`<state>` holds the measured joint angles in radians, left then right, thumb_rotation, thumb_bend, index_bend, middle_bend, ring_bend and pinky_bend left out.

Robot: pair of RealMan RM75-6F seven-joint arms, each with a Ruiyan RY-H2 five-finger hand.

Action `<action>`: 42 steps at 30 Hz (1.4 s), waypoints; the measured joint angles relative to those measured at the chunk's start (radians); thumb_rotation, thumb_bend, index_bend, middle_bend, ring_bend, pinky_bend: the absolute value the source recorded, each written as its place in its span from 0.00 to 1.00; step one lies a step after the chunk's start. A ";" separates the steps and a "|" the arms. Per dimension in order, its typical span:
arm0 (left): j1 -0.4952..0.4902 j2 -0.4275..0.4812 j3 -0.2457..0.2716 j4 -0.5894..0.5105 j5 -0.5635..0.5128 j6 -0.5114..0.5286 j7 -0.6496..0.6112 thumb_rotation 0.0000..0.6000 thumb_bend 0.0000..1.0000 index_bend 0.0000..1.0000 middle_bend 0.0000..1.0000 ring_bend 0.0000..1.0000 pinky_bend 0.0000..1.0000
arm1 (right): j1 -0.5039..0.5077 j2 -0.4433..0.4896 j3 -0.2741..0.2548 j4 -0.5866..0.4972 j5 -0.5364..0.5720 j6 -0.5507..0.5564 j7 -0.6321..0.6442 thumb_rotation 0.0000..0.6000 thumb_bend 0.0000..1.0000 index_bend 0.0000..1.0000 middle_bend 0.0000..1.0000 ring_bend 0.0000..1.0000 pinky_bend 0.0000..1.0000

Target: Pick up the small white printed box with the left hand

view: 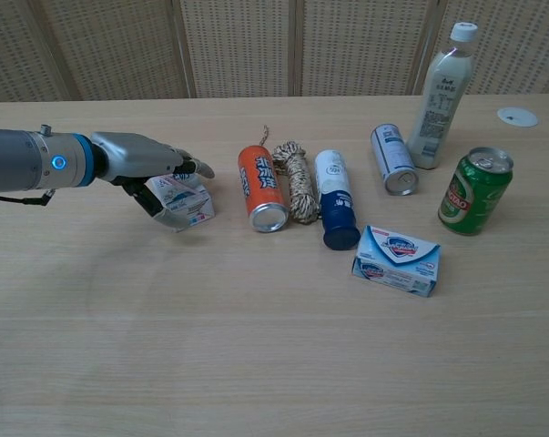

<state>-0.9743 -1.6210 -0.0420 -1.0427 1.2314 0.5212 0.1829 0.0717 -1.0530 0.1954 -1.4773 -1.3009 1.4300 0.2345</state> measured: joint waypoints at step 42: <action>0.030 -0.053 -0.015 0.033 -0.062 0.063 0.079 1.00 0.44 0.37 0.39 0.41 0.26 | -0.002 -0.008 0.009 0.011 -0.006 0.006 0.022 0.51 0.25 0.00 0.03 0.00 0.00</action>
<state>-0.9440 -1.6737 -0.0565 -1.0096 1.1693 0.5846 0.2616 0.0698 -1.0615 0.2046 -1.4661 -1.3071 1.4358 0.2563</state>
